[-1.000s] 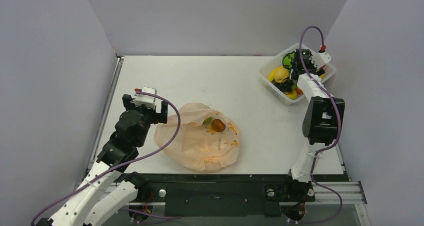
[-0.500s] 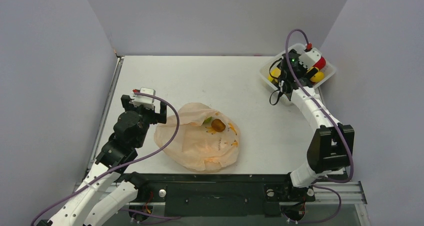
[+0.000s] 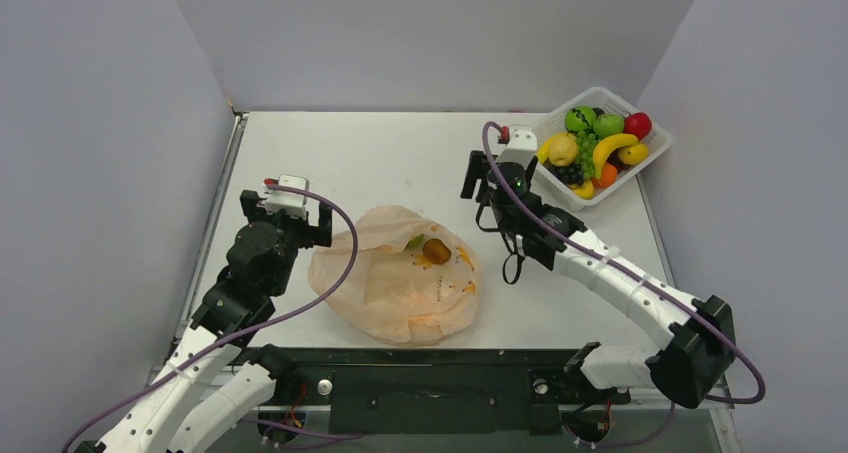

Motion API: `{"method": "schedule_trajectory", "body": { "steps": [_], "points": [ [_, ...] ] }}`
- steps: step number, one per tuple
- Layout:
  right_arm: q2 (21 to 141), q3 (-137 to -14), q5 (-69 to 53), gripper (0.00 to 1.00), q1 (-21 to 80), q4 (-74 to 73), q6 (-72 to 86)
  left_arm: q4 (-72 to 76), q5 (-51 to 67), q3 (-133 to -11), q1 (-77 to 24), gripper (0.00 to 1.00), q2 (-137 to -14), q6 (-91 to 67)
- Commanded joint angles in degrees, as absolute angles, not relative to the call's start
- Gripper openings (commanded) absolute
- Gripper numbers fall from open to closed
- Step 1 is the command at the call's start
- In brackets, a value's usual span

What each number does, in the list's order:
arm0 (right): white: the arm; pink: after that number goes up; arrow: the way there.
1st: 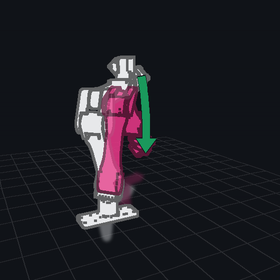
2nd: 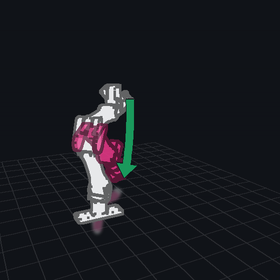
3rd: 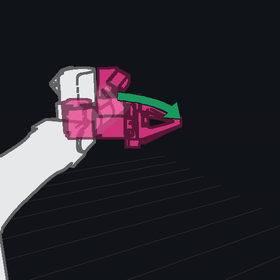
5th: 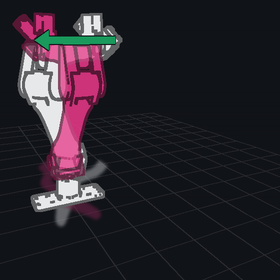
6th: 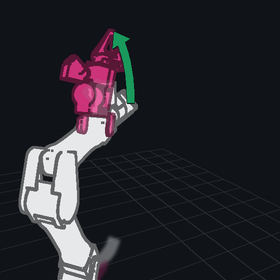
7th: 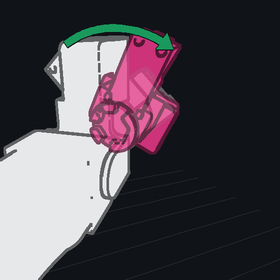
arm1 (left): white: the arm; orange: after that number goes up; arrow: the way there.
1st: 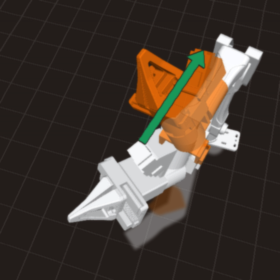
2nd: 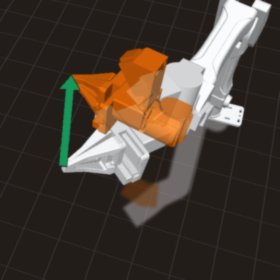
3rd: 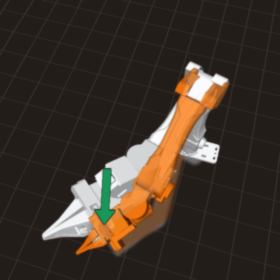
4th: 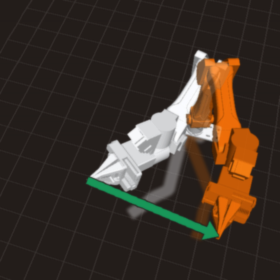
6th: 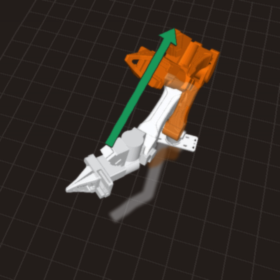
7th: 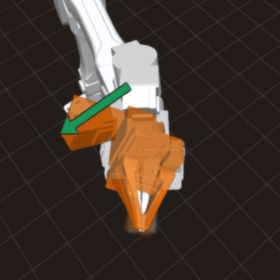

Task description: Take the fake fruits out of the plastic bag

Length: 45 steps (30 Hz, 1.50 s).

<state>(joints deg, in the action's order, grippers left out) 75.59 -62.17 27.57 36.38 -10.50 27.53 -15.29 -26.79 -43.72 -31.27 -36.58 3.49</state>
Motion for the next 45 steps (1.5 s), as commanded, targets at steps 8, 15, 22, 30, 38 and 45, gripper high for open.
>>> {"method": "schedule_trajectory", "body": {
  "steps": [8, 15, 22, 30, 38, 45],
  "points": [
    [56.92, -50.47, 25.56, 0.66, 57.26, -13.05, 14.81, -14.39, -27.83, -44.72, -29.85, 0.96, -36.84, 3.54],
    [61.28, -47.80, 23.46, 0.65, 68.16, -12.47, 13.07, -14.10, -27.94, -44.55, -29.70, 0.97, -37.54, 3.69],
    [76.91, -52.77, 22.02, 0.61, 68.55, -11.37, 15.80, -14.13, -28.15, -44.49, -29.51, 0.96, -37.87, 3.86],
    [89.88, -60.35, 31.57, 0.64, 68.57, -16.13, 15.29, -14.31, -27.85, -44.54, -29.36, 0.97, -39.39, 3.86],
    [96.98, -65.60, 37.49, 0.69, 66.90, -19.19, 13.30, -14.23, -27.47, -44.53, -29.34, 0.96, -39.20, 3.86],
    [97.86, -66.14, 34.95, 0.70, 62.95, -18.43, 14.82, -14.25, -27.06, -44.63, -29.36, 0.96, -38.96, 3.77]
  ]
}}
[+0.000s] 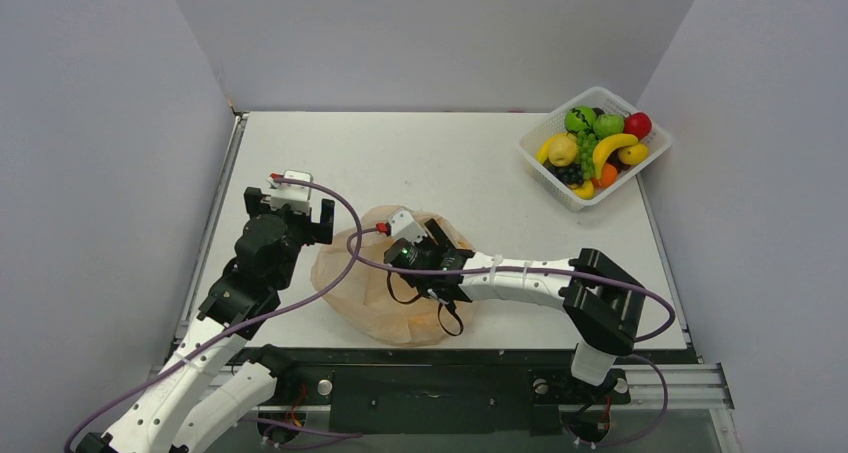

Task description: Take the fake fruits out of the plastic bag

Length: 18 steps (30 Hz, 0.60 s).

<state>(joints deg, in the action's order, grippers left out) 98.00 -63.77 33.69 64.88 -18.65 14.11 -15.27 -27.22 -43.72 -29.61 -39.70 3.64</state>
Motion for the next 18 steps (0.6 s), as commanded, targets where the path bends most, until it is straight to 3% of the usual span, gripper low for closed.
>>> {"method": "schedule_trajectory", "body": {
  "steps": [1, 18],
  "points": [
    [97.96, -65.97, 34.79, 0.70, 62.59, -18.27, 15.01, -14.20, -27.06, -44.60, -29.36, 0.96, -38.90, 3.71],
    [99.90, -65.51, 30.48, 0.69, 57.81, -17.73, 17.17, -14.28, -26.52, -44.77, -29.36, 0.97, -39.71, 3.68]
  ]
}}
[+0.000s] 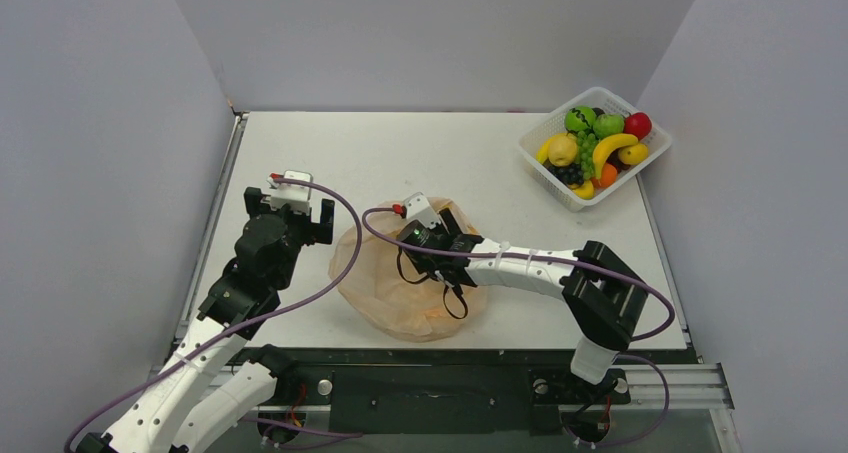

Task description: Take the fake fruits out of the plastic bag

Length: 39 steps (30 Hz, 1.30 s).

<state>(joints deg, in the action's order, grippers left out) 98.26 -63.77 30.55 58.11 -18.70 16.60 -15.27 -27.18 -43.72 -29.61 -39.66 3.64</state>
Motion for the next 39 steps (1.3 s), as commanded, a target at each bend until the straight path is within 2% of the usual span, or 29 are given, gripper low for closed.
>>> {"method": "schedule_trajectory", "body": {
  "steps": [1, 9, 19, 29, 35, 39],
  "points": [
    [100.14, -65.67, 30.49, 0.69, 57.82, -17.65, 17.01, -14.26, -26.49, -44.75, -29.36, 0.97, -39.72, 3.69],
    [103.98, -68.22, 30.48, 0.69, 57.16, -16.13, 16.16, -14.24, -26.36, -44.78, -29.36, 0.97, -39.96, 3.69],
    [107.61, -68.86, 29.57, 0.58, 56.93, -15.30, 16.51, -14.23, -26.36, -44.76, -29.31, 0.97, -40.14, 3.69],
    [109.70, -69.67, 31.87, 0.57, 56.95, -14.49, 15.30, -14.20, -26.38, -44.81, -29.36, 0.97, -40.33, 3.69],
    [110.84, -70.30, 31.90, 0.61, 56.91, -13.76, 15.10, -14.28, -26.10, -44.85, -29.36, 0.97, -40.58, 3.64],
    [110.95, -70.44, 31.82, 0.58, 56.93, -13.57, 14.96, -14.20, -26.03, -44.87, -29.36, 0.97, -40.60, 3.60]
  ]
}}
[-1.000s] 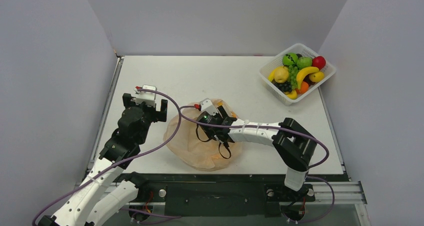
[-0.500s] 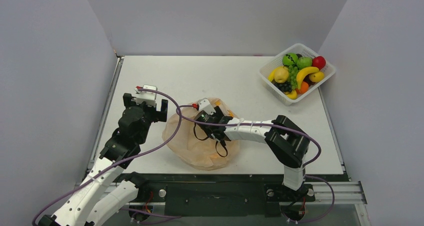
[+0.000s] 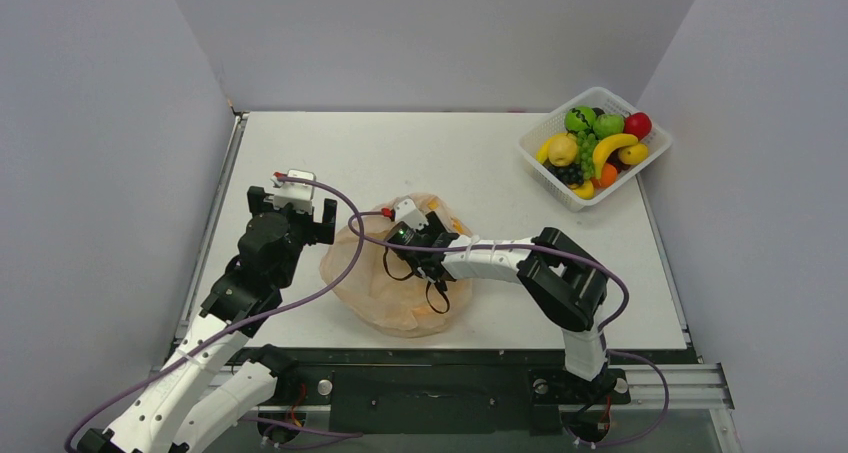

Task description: Take the fake fruits out of the plastic bag

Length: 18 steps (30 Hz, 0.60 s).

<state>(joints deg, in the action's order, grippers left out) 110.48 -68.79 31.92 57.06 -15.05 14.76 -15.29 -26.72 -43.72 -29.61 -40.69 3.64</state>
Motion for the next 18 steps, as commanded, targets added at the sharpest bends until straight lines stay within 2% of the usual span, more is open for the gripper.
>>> {"method": "schedule_trajectory", "body": {
  "steps": [1, 6, 18],
  "points": [
    [110.88, -70.43, 31.91, 0.55, 56.93, -13.52, 14.95, -14.12, -26.02, -44.88, -29.36, 0.97, -40.65, 3.60],
    [110.81, -70.94, 31.47, 0.46, 56.94, -13.58, 14.81, -14.29, -26.14, -45.06, -29.28, 0.97, -40.89, 3.69],
    [107.11, -70.06, 30.15, 0.15, 57.22, -14.29, 15.58, -15.06, -26.64, -46.35, -29.27, 0.97, -40.66, 3.67]
  ]
}}
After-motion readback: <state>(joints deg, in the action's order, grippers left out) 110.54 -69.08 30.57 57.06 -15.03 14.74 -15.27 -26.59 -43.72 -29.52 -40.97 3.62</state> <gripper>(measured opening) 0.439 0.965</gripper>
